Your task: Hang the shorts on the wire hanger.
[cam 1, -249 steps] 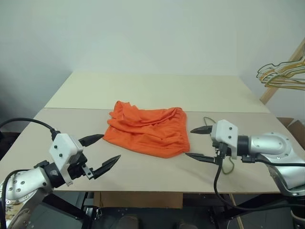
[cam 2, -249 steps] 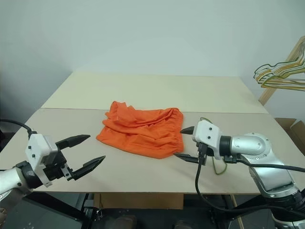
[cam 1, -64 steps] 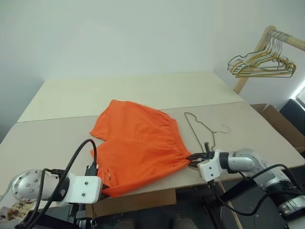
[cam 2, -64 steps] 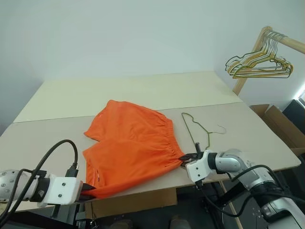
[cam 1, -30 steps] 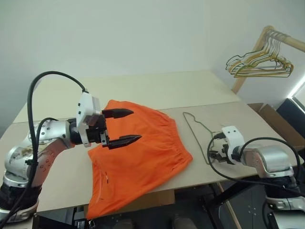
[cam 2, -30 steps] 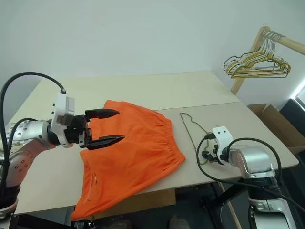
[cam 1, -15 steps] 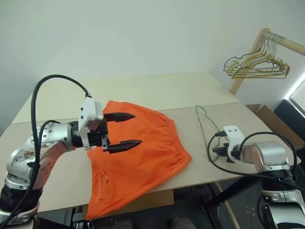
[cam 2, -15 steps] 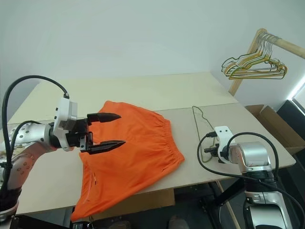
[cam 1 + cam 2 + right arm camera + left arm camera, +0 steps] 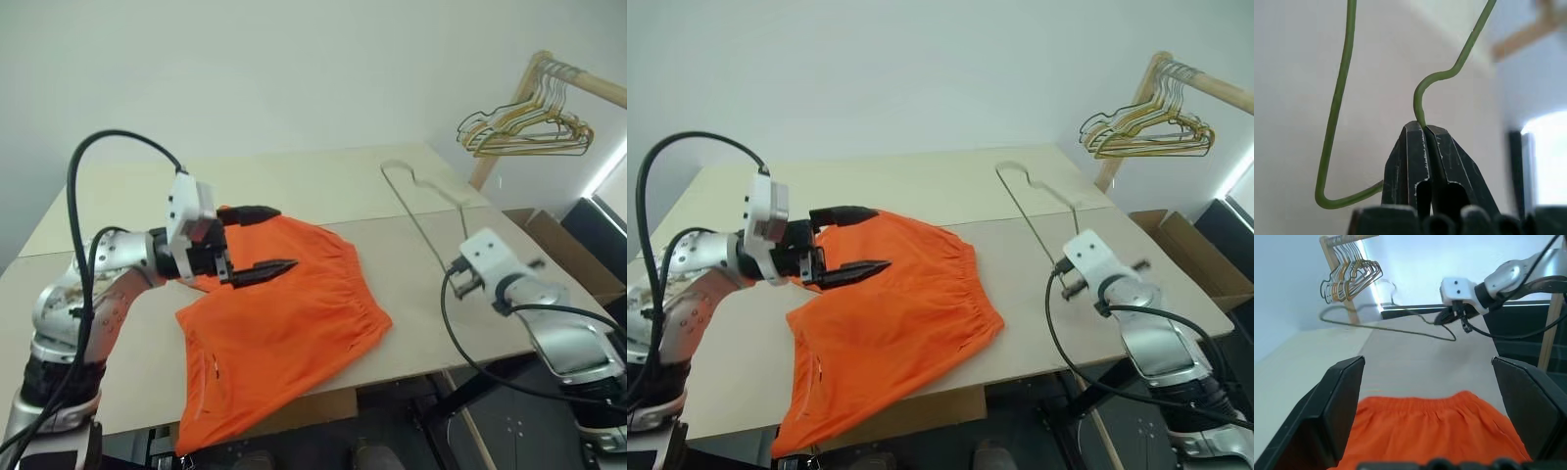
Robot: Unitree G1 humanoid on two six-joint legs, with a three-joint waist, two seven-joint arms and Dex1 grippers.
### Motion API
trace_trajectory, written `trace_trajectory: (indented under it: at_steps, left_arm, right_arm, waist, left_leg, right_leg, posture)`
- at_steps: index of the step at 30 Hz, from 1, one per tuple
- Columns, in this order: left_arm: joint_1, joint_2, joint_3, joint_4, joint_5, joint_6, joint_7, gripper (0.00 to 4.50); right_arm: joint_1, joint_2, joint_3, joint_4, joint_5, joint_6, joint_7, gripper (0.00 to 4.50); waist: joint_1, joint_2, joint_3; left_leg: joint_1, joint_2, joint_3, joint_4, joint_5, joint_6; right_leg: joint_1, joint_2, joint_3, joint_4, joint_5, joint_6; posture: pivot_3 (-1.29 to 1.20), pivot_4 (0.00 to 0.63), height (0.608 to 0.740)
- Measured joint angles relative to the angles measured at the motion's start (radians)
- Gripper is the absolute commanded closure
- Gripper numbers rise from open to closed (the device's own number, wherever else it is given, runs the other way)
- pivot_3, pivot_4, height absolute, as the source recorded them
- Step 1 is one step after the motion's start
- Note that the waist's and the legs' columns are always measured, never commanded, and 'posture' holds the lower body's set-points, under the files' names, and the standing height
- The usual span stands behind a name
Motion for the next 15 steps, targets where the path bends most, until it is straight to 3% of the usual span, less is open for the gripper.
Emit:
trace_trajectory:
  at_steps: [3, 7, 10, 15]
  left_arm:
    - [-0.089, -0.014, -0.024, 0.097, 0.026, 0.002, -0.005, 0.0]
    - [-0.226, 0.001, -0.05, 0.261, 0.03, 0.04, -0.09, 0.0]
    - [-0.308, 0.01, -0.07, 0.354, 0.053, 0.07, -0.132, 0.0]
    - [-0.407, 0.011, -0.221, 0.476, 0.158, 0.087, -0.267, 0.0]
  right_arm:
    - [0.025, -0.144, 0.065, 0.029, -0.184, -0.364, -0.014, 4.43]
    - [-0.005, -0.206, 0.108, 0.146, -0.364, -0.723, -0.072, 4.43]
    - [-0.053, -0.212, 0.109, 0.234, -0.457, -0.897, -0.12, 4.43]
    - [-0.181, -0.192, 0.11, 0.352, -0.557, -1.115, -0.166, 4.43]
  waist:
    - [-0.006, 0.0, 0.0]
    - [-0.024, 0.0, 0.0]
    - [-0.032, 0.0, 0.0]
    - [-0.049, 0.0, 0.0]
  left_leg:
    - [0.0, 0.0, 0.001, 0.001, 0.0, 0.0]
    - [-0.001, 0.0, 0.001, 0.002, 0.0, 0.0]
    - [-0.001, 0.0, 0.001, 0.002, 0.0, 0.0]
    - [-0.001, 0.0, 0.002, 0.002, 0.0, 0.0]
  right_leg:
    - [0.0, -0.001, 0.0, -0.001, 0.0, 0.001]
    - [0.0, -0.001, 0.001, -0.001, 0.0, 0.001]
    - [-0.001, -0.001, 0.001, -0.001, -0.001, 0.001]
    - [-0.001, -0.001, 0.002, 0.0, -0.001, 0.002]
  posture:
    - [-0.12, 0.0, 0.74]
    - [-0.13, 0.0, 0.74]
    - [-0.13, 0.0, 0.74]
    - [-0.13, 0.0, 0.74]
